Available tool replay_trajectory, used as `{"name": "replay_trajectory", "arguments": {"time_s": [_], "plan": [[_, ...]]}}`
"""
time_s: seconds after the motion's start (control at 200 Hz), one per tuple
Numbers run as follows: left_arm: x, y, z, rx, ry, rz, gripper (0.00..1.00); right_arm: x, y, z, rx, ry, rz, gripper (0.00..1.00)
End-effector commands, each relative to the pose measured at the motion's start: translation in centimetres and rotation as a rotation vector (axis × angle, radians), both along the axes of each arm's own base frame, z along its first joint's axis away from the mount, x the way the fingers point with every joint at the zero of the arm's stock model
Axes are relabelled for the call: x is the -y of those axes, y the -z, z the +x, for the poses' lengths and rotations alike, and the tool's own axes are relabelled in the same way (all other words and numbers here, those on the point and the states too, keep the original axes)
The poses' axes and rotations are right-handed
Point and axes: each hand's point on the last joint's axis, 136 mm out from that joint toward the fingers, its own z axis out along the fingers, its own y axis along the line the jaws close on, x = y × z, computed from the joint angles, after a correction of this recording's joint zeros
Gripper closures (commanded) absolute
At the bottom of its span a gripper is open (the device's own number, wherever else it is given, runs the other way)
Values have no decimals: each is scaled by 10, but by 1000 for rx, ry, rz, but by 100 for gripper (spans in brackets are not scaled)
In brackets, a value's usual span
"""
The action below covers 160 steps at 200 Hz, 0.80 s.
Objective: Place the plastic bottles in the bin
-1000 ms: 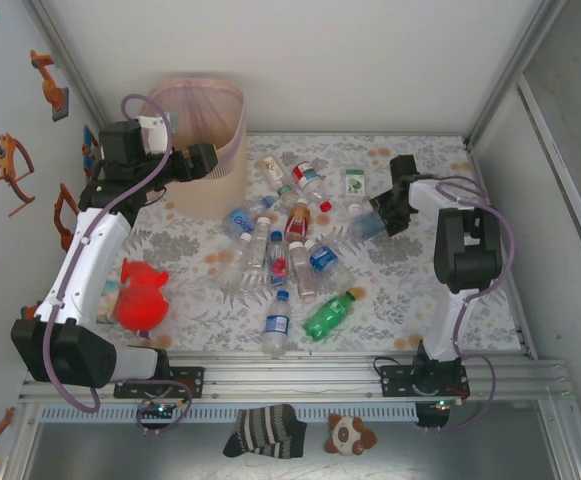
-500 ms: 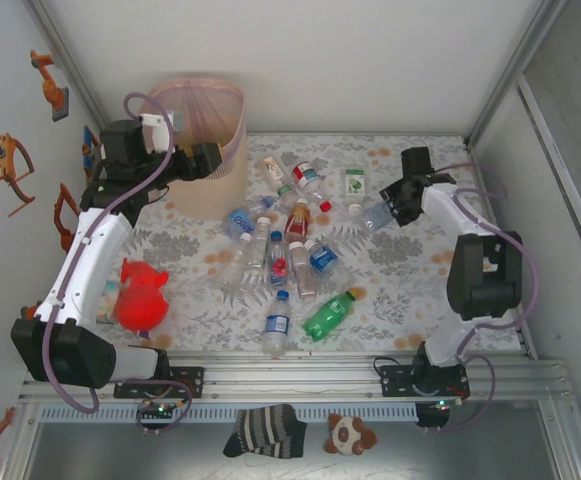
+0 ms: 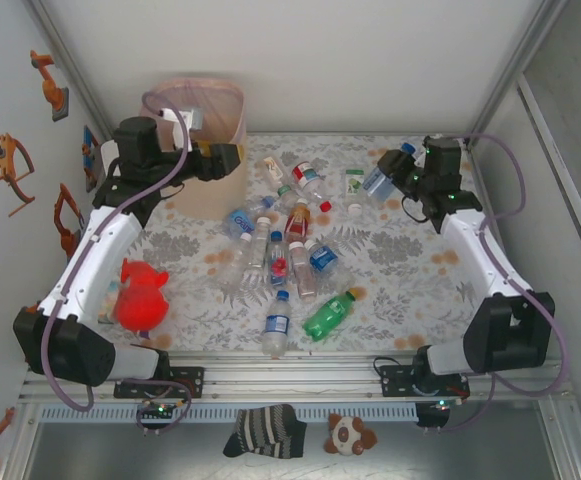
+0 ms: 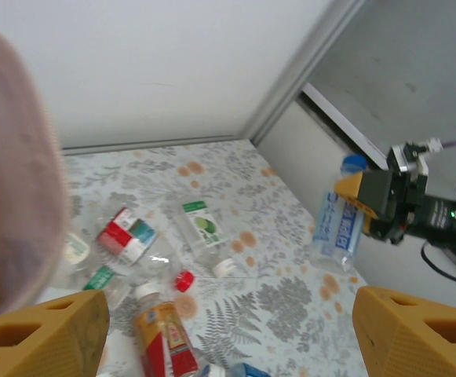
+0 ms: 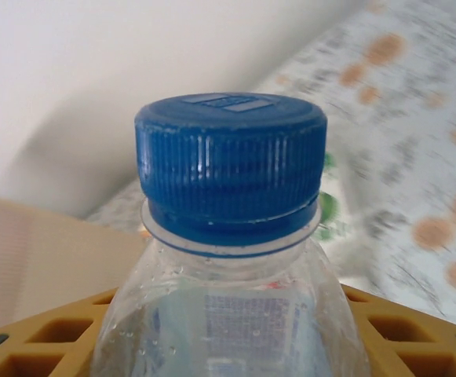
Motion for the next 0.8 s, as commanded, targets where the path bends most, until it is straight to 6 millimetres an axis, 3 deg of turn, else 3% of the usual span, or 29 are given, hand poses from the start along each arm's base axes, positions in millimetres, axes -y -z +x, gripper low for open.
{"name": "replay_trajectory", "arguments": {"time_s": [0.0,0.145,0.376,0.616,0.796], "plan": [[24,-24,-16,104,137,-44,19,-35,-72,-10,304,-219,-5,58],[48,-38,-38,188,254,-55,18,-64,-121,-36,507,-397,6,58],[81,-61,-76,304,441,-92,14,-99,-173,-94,799,-629,4,58],[107,-76,-116,398,622,-124,7,-130,-196,-158,1060,-817,-99,57],[125,-81,-140,424,758,-163,5,-147,-216,-190,1129,-936,-74,57]]}}
